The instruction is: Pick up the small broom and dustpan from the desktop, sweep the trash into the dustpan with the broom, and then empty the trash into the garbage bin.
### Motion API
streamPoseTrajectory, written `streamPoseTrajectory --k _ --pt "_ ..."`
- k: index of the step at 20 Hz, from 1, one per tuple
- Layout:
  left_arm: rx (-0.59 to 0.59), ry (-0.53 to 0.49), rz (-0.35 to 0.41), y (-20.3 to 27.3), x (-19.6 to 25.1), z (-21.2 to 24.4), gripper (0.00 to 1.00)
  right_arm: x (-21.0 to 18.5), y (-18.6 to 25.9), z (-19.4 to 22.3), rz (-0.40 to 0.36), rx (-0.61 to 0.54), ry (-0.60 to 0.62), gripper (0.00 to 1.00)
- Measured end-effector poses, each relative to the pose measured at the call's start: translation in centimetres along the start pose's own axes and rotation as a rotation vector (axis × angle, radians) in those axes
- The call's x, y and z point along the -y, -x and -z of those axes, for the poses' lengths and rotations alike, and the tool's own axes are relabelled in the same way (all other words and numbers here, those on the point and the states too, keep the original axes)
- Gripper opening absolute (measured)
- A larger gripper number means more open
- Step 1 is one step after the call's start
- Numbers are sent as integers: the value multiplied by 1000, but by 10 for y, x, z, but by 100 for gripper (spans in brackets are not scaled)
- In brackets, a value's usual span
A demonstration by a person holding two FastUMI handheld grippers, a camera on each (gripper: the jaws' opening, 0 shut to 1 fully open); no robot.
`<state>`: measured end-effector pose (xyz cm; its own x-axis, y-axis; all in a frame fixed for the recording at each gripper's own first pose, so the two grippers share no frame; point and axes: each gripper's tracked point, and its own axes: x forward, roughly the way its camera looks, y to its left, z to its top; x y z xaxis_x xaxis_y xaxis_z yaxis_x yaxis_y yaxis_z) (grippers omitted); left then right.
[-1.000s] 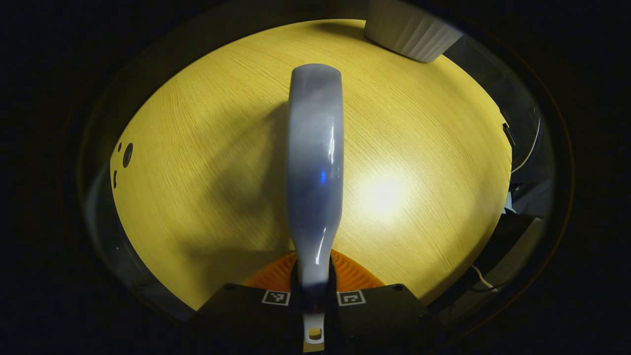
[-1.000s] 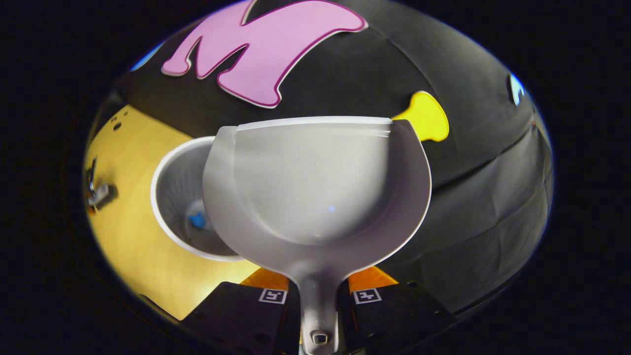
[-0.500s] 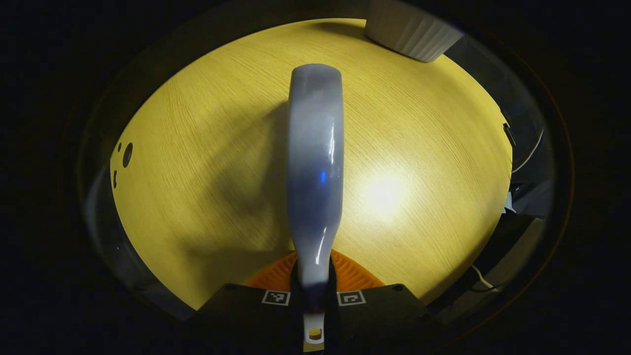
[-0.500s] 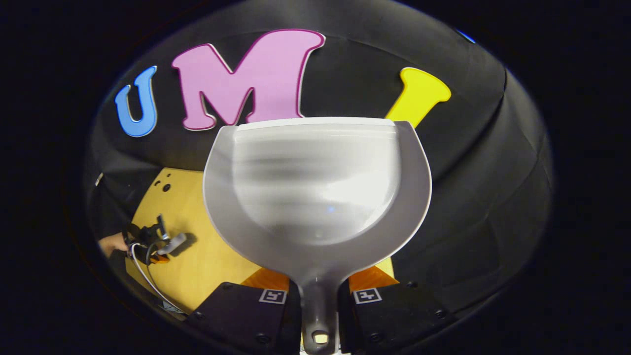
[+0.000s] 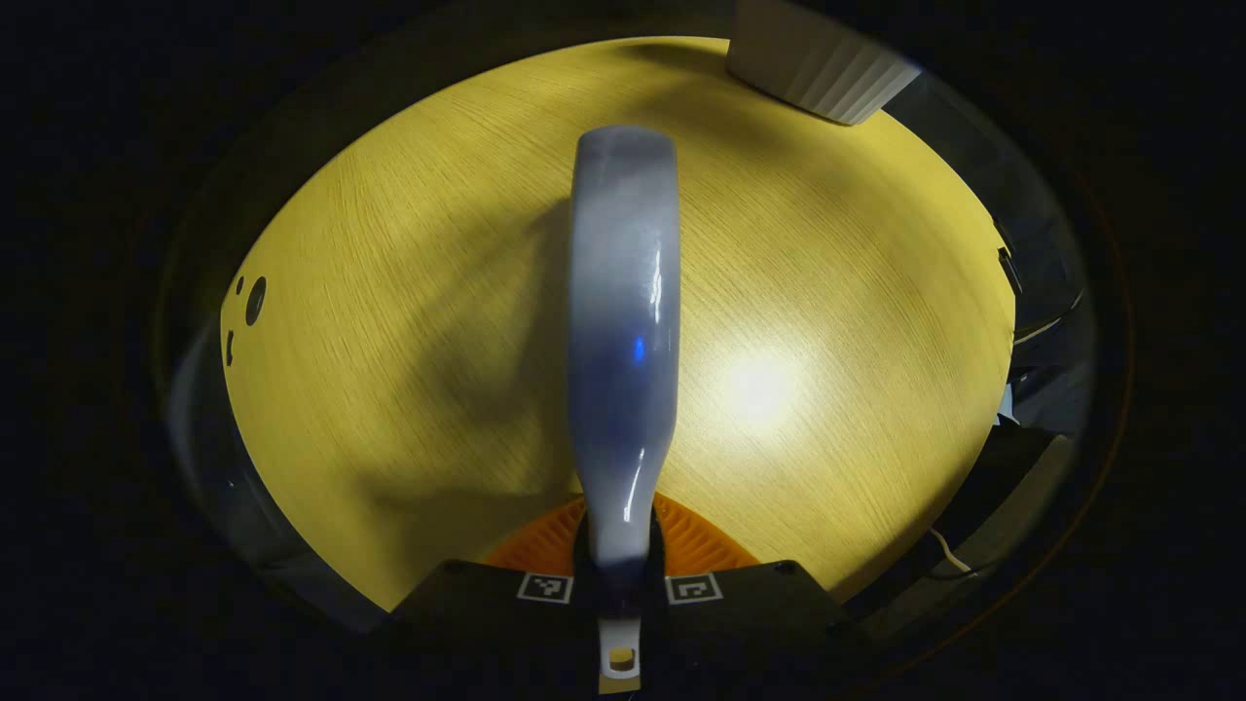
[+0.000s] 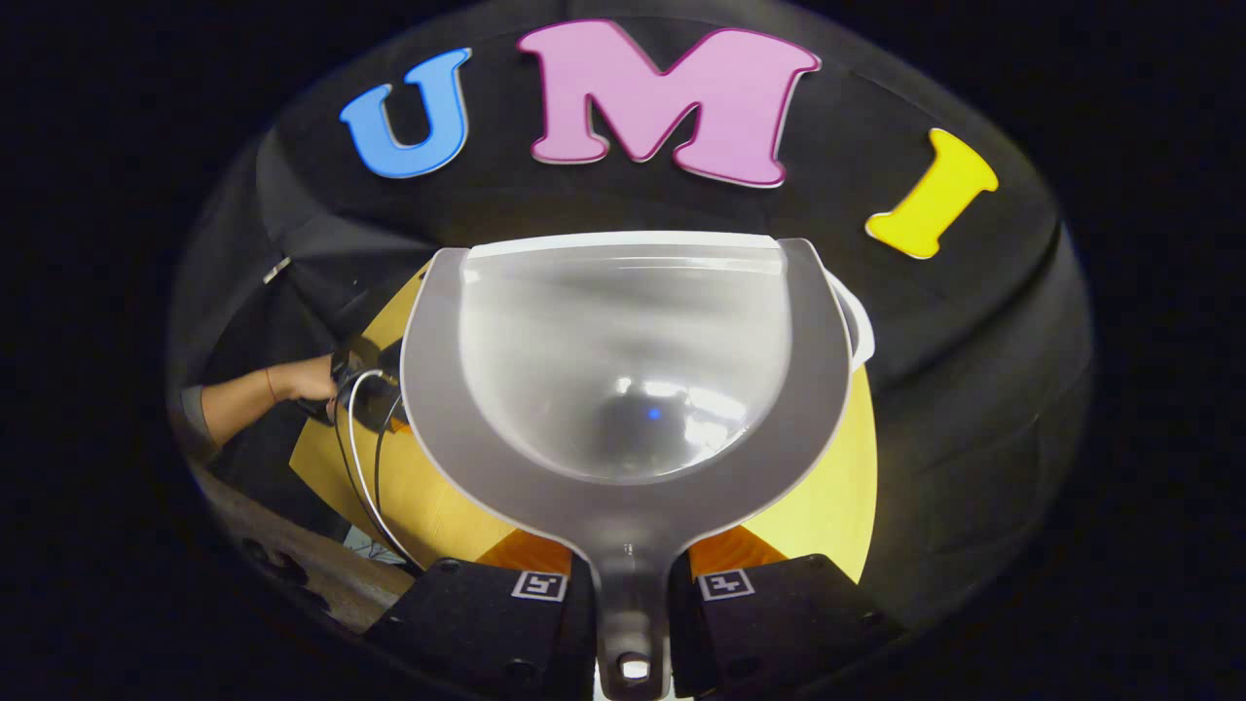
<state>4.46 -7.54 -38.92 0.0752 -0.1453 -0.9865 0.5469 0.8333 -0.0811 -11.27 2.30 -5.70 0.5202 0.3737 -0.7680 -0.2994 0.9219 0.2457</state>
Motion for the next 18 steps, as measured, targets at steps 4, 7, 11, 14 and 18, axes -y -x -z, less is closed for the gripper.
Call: streamPoseTrajectory --k 4,7,11,14,18 --pt "-3 1 -2 0 0 0 20 -45 -46 69 -62 -139 26 34" --pt "-1 5 -3 -1 0 0 20 -52 -89 119 -64 -235 6 34" --pt "-9 4 -5 0 0 0 20 -46 -129 154 -39 -308 -60 34" --pt "-18 0 -6 0 0 0 20 -44 -152 170 -15 -341 -92 34" --pt "-22 3 -8 0 0 0 20 -45 -174 193 7 -397 -93 34"
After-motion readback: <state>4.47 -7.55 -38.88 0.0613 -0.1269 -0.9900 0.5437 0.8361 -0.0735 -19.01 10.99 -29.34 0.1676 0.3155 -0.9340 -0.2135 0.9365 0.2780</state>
